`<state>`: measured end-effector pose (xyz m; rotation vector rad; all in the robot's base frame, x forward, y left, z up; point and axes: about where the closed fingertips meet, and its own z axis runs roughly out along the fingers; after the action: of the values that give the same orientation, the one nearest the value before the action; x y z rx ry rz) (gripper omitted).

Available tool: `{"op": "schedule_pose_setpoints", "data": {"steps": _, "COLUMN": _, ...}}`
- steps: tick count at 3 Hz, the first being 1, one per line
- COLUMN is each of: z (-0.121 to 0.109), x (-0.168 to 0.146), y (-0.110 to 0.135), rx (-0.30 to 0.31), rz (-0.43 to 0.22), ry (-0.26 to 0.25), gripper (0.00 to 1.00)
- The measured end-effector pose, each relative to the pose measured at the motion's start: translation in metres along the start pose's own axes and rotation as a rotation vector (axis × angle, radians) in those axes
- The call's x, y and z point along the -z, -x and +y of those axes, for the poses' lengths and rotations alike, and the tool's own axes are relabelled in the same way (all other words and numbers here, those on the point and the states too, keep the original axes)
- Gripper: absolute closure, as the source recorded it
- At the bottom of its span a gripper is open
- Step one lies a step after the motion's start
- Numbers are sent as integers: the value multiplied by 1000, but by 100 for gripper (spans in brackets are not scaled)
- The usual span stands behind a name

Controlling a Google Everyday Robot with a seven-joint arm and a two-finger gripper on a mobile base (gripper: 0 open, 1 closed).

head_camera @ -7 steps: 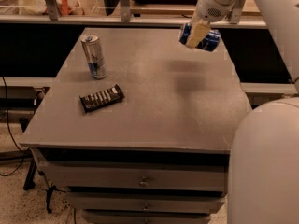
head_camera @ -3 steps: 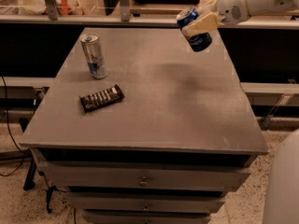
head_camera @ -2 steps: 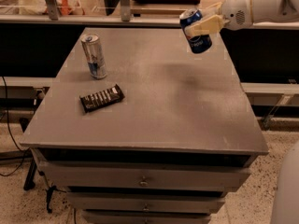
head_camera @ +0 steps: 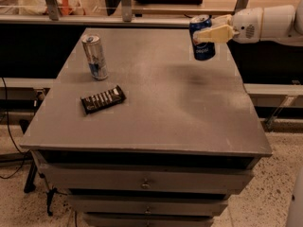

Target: Place pepsi can upright

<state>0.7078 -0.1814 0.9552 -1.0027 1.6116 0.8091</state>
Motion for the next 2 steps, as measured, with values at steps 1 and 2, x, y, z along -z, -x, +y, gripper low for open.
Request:
{"op": "schedule_pose_setpoints", "data": {"steps": 1, "z": -2, "x": 3, "y": -9, "rx": -30, "rz": -80, "ry": 17, "gripper": 100}}
{"op": "schedule_pose_setpoints", "data": {"steps": 2, "z": -4, "x": 6, "y": -17, "rx": -38, "rz": -146, "ry": 31, "gripper": 100}}
